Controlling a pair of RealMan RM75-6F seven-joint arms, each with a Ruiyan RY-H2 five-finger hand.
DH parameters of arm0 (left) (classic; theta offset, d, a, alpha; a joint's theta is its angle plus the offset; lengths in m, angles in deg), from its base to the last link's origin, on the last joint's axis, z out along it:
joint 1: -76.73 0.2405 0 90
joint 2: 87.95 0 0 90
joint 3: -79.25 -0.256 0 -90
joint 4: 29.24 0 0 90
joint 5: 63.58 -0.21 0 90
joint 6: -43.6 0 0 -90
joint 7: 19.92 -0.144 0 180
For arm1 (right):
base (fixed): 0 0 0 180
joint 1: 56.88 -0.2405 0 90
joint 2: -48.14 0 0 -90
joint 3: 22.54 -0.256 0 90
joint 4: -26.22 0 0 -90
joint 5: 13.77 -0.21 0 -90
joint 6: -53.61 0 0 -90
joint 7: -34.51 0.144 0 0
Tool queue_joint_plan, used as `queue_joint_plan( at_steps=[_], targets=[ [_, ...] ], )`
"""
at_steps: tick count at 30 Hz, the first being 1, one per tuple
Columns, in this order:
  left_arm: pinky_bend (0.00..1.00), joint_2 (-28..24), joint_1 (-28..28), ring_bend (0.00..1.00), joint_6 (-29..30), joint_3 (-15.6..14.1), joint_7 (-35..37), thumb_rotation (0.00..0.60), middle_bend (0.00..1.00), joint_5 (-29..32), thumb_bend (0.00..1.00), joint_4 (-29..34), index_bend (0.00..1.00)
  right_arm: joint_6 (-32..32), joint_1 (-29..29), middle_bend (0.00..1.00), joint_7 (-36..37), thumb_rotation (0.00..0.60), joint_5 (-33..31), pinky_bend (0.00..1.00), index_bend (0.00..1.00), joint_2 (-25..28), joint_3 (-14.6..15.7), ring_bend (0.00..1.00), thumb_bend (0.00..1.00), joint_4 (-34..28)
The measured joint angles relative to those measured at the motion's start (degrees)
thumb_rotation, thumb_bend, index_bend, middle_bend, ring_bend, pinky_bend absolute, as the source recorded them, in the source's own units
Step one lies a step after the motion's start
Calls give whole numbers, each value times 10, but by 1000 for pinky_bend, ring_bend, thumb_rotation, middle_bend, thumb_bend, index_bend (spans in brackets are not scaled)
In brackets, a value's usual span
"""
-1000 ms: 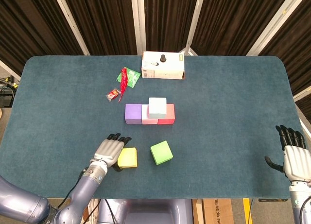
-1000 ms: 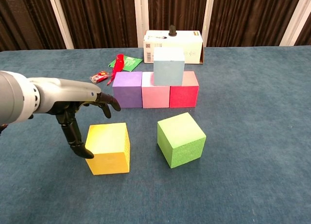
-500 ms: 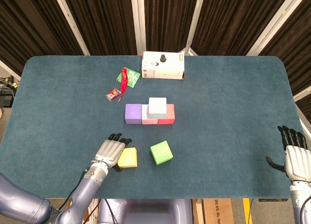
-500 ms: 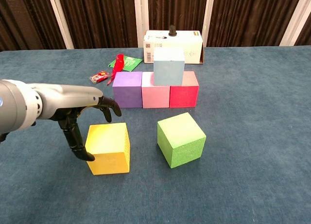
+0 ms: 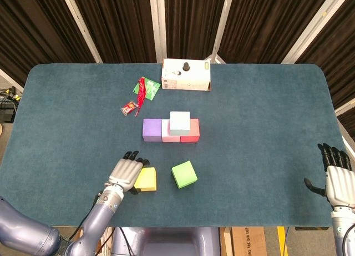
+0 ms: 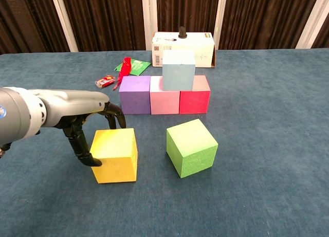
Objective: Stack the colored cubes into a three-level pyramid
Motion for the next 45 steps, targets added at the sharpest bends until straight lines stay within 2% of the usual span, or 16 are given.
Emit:
queue_joint_plan(
  at_steps=[8,20,25,32,38,45],
  targets=[
    [0,3,2,0,-1,0,-8,600,243,-1,278,0,237,9,-1,84,-2,600,-7,0,74,1,-1,0,241,-2],
    [0,9,8,0,15,1,-18,600,317,-19,279,-7,311,14,-1,84,0,600,-13,0,74,3,-3,0,241,-6],
    [0,8,10,0,16,5,-21,600,330,-17,367,-7,324,15,-1,84,1,600,-14,0,74,2,-4,0,241,-6],
    [0,-12,14,0,19,15,-16,600,331,-27,403,11,322,13,0,84,0,600,-19,0,74,2,-6,0,241,-7],
    [0,-72,19,0,0,23,-3,600,326,-30,409,51,307,14,1,84,-1,600,-23,0,74,2,-8,0,241,-8],
    [0,-202,33,0,-40,31,31,600,316,-79,409,65,304,18,-1,84,-17,600,-24,0,74,0,-5,0,242,-13]
  ],
)
